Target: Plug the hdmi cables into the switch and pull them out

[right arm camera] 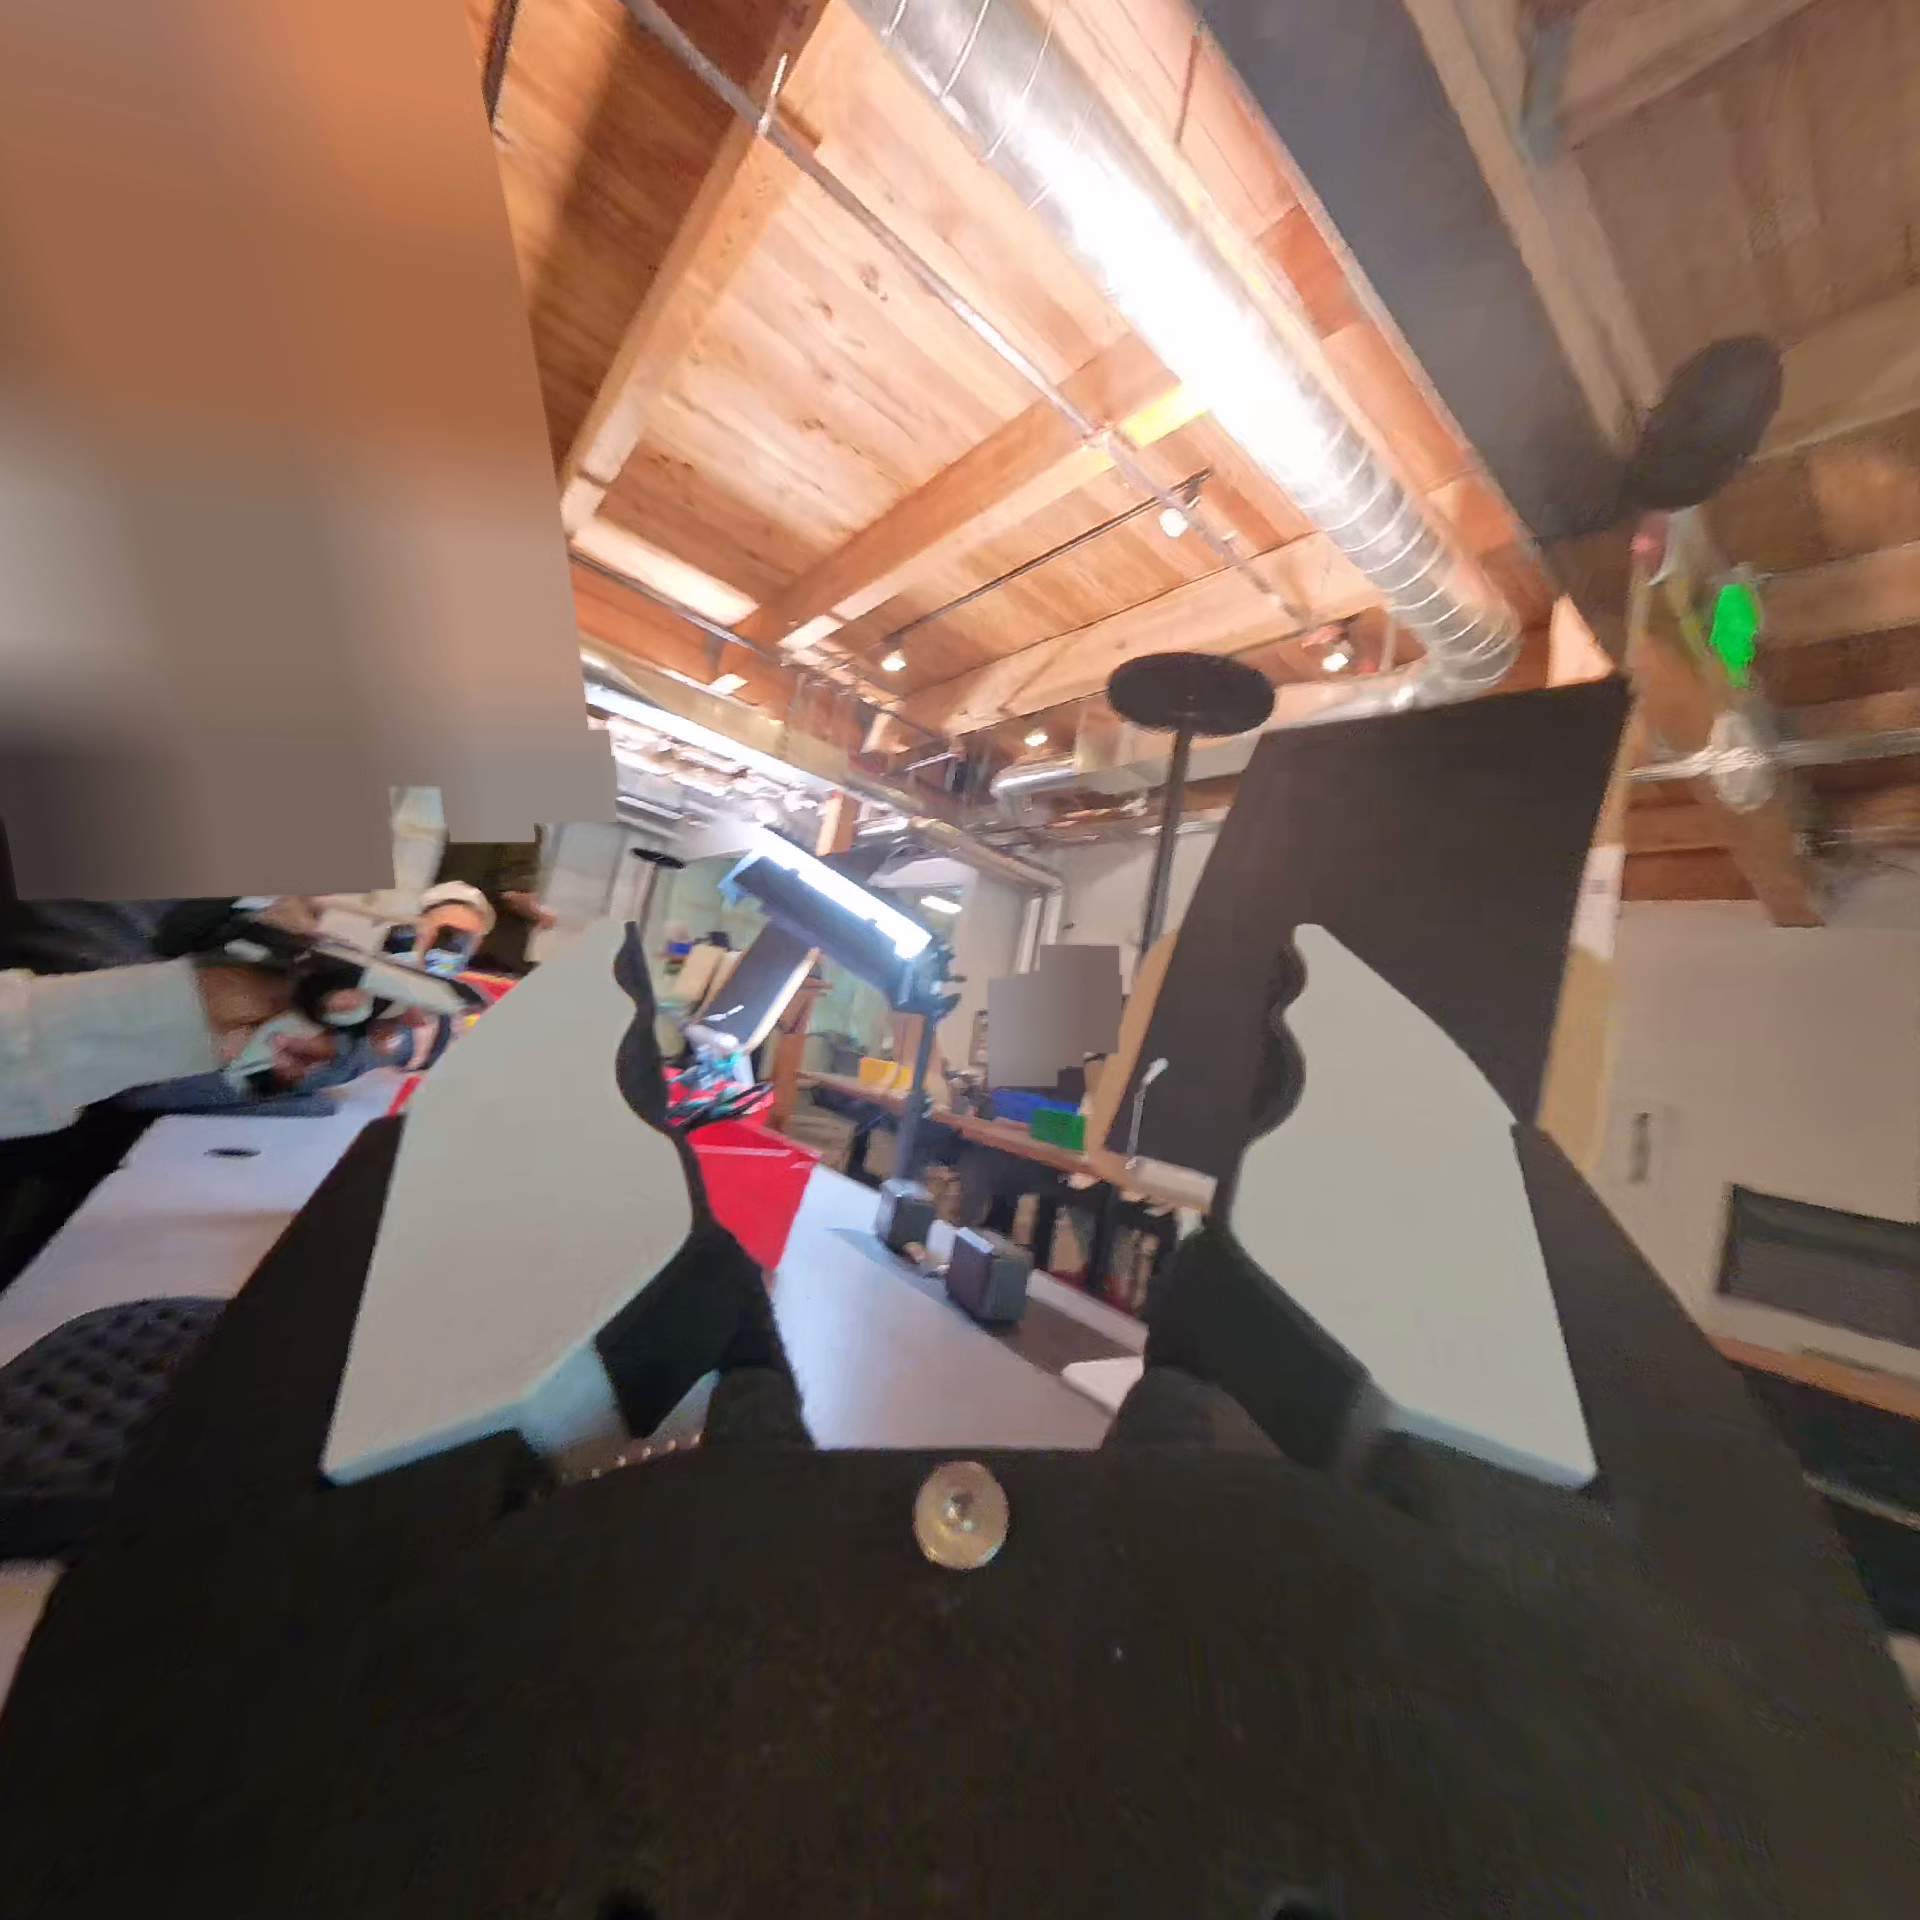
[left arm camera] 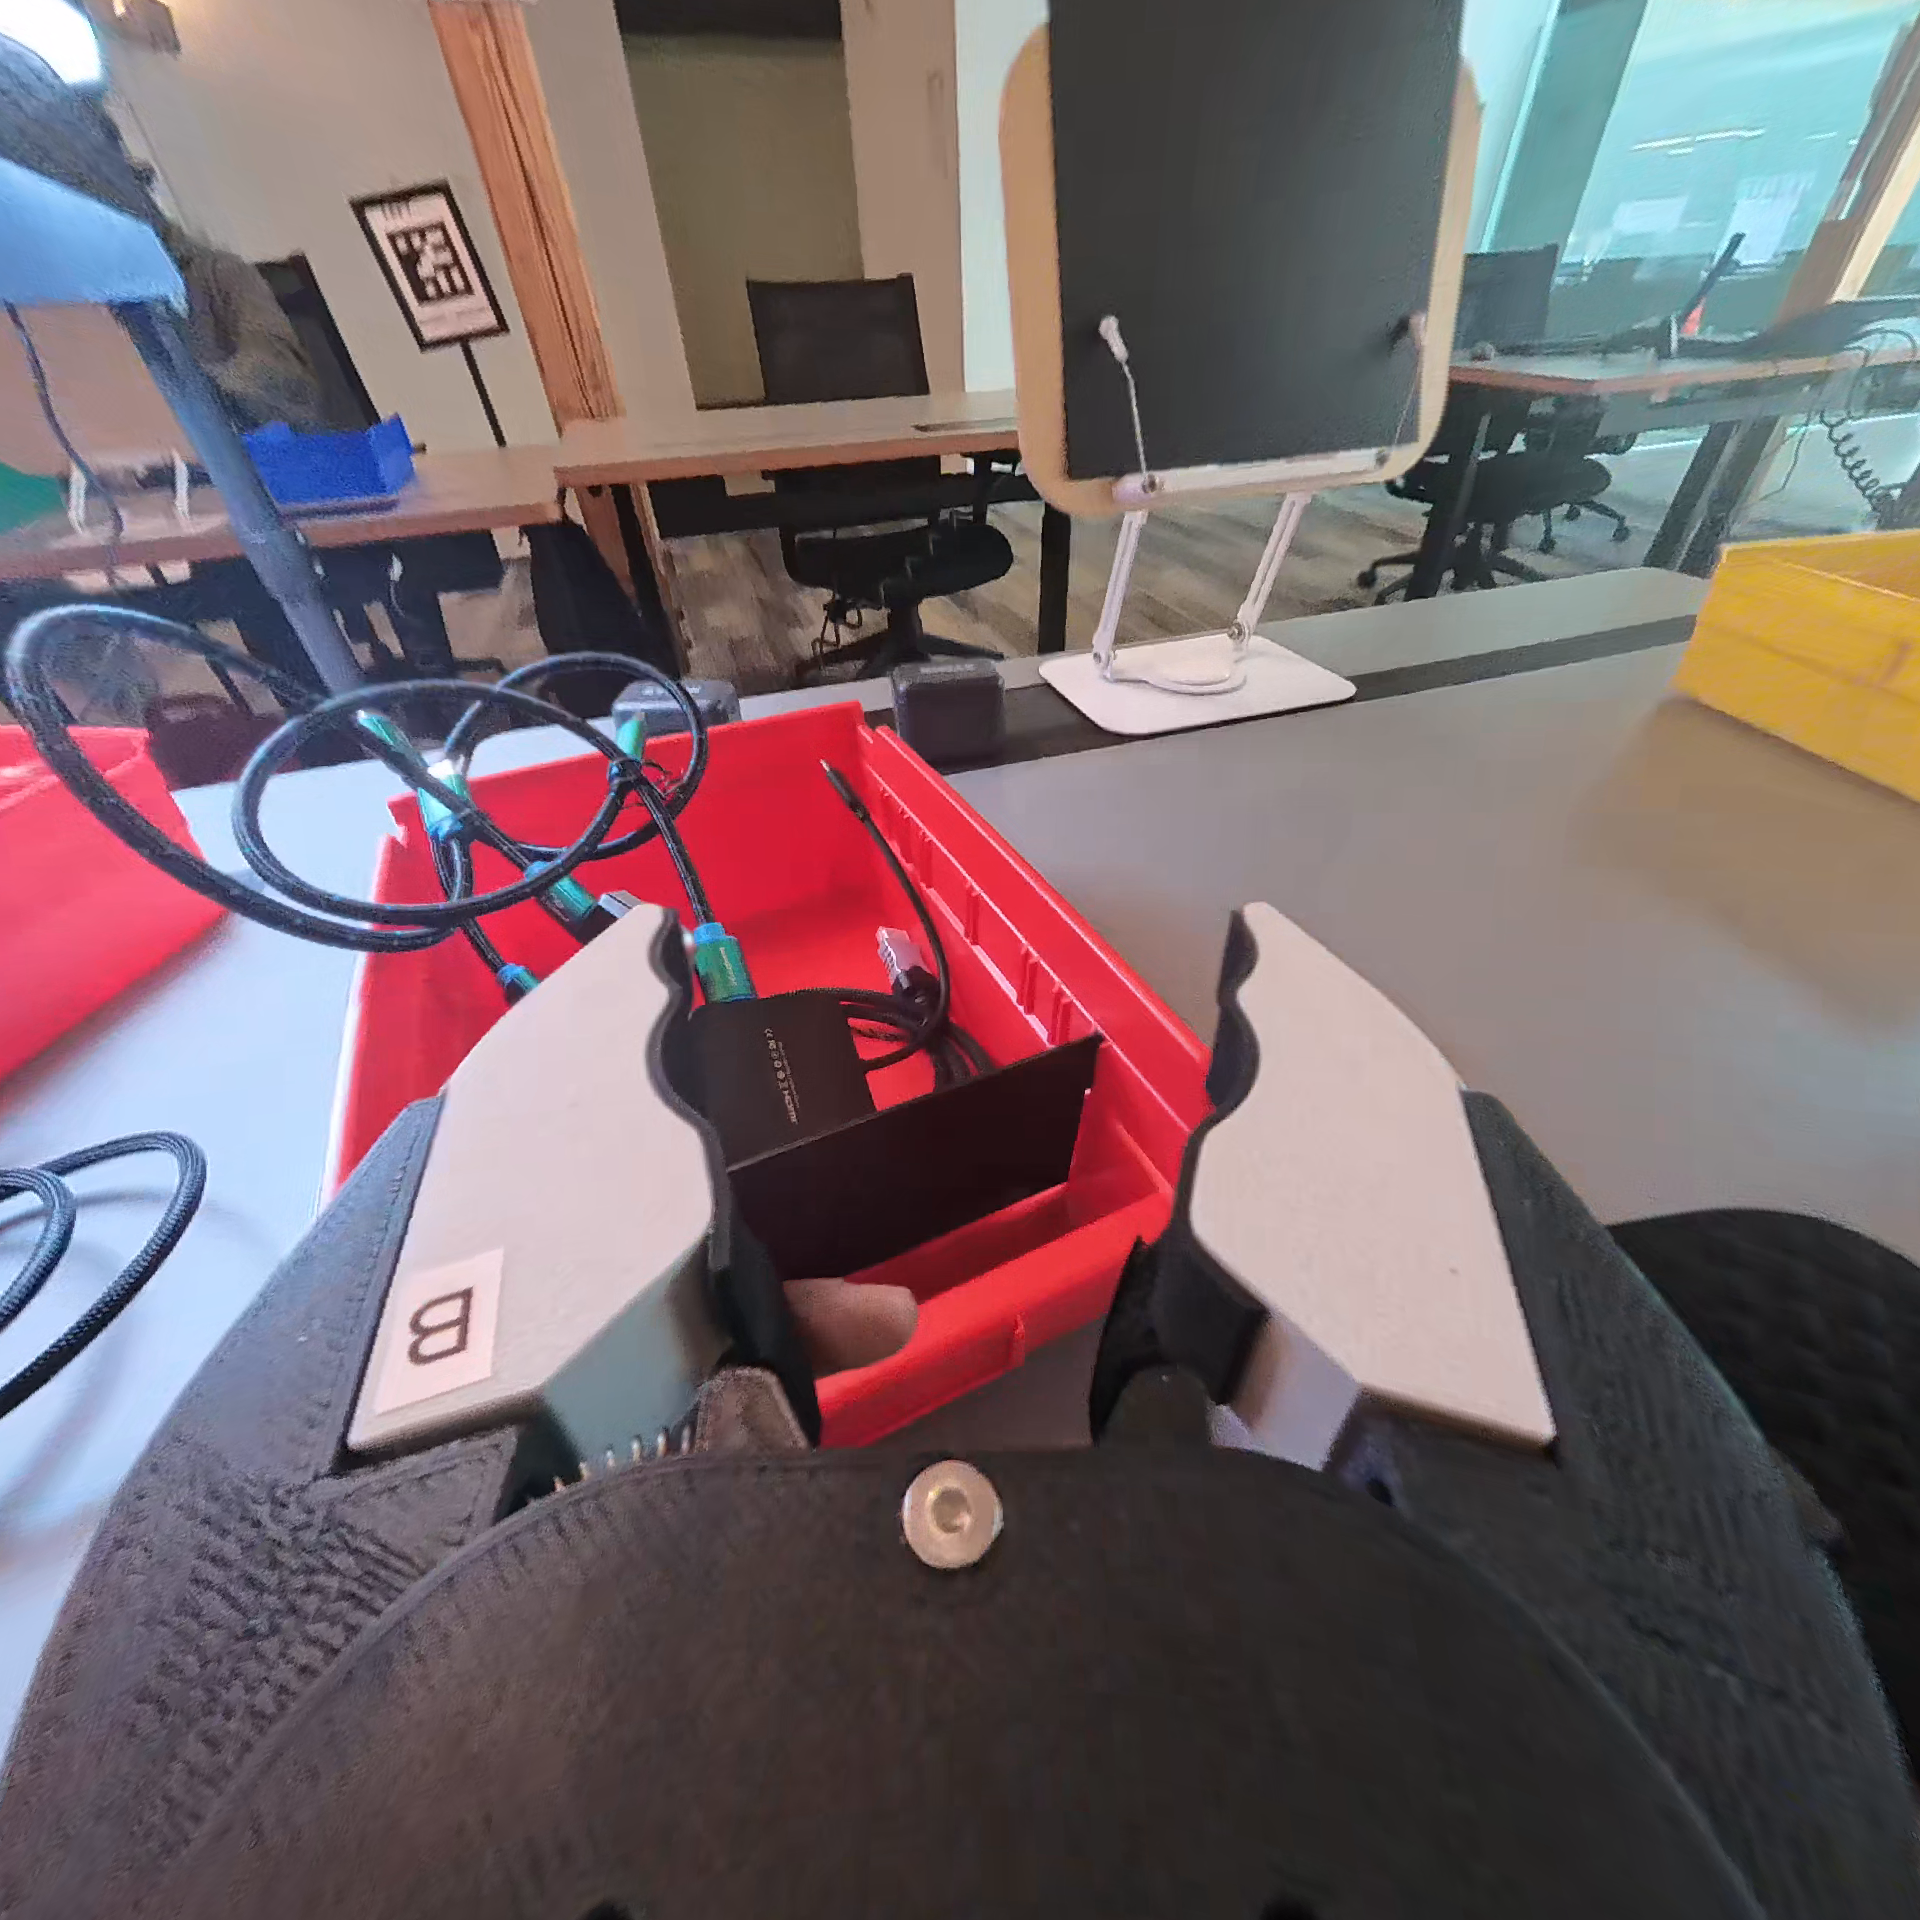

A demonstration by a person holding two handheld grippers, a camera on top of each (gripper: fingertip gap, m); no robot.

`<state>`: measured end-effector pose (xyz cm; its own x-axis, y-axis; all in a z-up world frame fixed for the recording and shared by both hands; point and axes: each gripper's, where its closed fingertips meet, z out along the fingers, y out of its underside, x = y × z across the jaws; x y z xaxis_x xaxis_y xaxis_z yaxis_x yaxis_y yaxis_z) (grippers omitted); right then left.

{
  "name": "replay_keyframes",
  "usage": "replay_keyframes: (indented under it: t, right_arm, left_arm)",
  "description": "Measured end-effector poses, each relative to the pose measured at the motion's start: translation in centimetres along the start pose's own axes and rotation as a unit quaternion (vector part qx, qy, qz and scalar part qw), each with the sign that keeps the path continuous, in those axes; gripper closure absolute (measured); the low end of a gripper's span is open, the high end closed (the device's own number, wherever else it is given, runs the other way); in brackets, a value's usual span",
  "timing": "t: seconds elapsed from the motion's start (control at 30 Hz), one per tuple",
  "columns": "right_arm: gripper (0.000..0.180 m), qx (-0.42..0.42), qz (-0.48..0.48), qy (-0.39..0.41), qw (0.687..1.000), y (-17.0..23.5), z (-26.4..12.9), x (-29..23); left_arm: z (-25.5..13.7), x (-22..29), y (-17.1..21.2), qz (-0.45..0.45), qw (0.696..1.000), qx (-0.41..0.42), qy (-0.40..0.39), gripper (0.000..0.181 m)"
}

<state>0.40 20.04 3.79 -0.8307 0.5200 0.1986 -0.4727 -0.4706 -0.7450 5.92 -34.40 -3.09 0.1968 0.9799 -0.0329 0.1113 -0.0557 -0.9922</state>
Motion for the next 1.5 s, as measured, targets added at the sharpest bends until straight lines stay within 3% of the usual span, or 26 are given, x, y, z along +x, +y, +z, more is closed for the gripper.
replay_keyframes:
  t: [0.13,0.23,0.33,0.5,0.67,1.23,1.5]
  right_arm:
    - [0.055,-0.030,0.117,-0.016,0.993,4.2,-0.4,0.0]
    - [0.057,-0.042,0.165,-0.010,0.985,5.7,-0.9,-0.1]
    - [0.060,-0.057,0.161,-0.014,0.985,6.6,-0.9,-0.4]
    - [0.060,-0.111,0.109,-0.057,0.986,8.2,-0.7,-2.7]
    - [0.060,-0.132,0.107,-0.068,0.983,9.2,-0.7,-3.3]
    - [0.064,-0.166,0.076,-0.099,0.978,10.4,-0.8,-4.9]
    - [0.065,-0.194,0.042,-0.108,0.974,11.4,-0.9,-5.2]
  left_arm:
    - [1.8,-1.4,0.9,-0.012,0.997,-0.075,-0.011,0.069]
    - [3.6,-3.2,2.4,-0.007,0.989,-0.142,-0.033,0.073]
    - [5.6,-3.7,4.6,-0.029,0.975,-0.220,-0.010,0.080]
    - [7.8,-6.7,9.3,-0.012,0.928,-0.370,-0.039,0.090]
    - [8.8,-7.3,11.8,-0.032,0.888,-0.459,-0.015,0.097]
    - [8.5,-7.0,14.4,-0.119,0.842,-0.524,0.052,0.114]
    - [8.6,-7.1,14.1,-0.144,0.848,-0.506,0.062,0.121]
